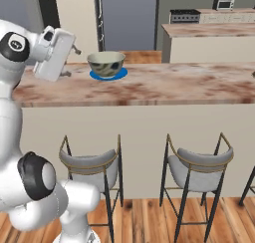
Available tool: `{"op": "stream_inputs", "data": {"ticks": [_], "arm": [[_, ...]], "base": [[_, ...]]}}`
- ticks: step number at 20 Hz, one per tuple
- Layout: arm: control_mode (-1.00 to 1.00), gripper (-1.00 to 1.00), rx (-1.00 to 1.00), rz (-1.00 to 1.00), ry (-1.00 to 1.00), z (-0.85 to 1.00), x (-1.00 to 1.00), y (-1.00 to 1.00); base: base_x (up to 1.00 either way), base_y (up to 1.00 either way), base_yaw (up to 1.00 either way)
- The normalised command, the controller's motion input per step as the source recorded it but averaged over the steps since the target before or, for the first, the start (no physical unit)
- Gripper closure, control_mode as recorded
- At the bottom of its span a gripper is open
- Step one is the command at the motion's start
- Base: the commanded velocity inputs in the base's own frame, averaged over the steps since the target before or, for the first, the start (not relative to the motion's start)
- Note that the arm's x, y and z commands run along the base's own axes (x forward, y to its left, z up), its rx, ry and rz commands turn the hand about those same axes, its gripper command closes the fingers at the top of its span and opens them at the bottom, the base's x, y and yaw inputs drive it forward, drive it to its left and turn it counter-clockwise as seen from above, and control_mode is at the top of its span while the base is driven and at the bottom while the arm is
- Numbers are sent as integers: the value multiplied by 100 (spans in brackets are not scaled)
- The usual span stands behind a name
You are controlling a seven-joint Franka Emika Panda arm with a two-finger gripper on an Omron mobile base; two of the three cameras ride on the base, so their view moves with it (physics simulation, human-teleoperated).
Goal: Move the bowls from the cabinet to the plates on the dining table.
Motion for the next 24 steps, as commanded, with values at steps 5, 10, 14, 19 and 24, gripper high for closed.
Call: {"op": "stream_inputs", "data": {"ticks": [5, 10, 14, 19, 24], "arm": [[-100, -100, 34, -46, -33, 0, -39, -21], [-100, -100, 49, -46, -26, 2, -30, -23], [-100, -100, 55, -45, -24, 13, -16, -27], [-100, -100, 36, -38, -17, 1, -1, -27], [-100, -100, 6, -18, -9, -33, -12, -3]], "base": [[0, 0, 0], [0, 0, 0], [0, 0, 0], [0, 0, 0], [0, 0, 0]]}}
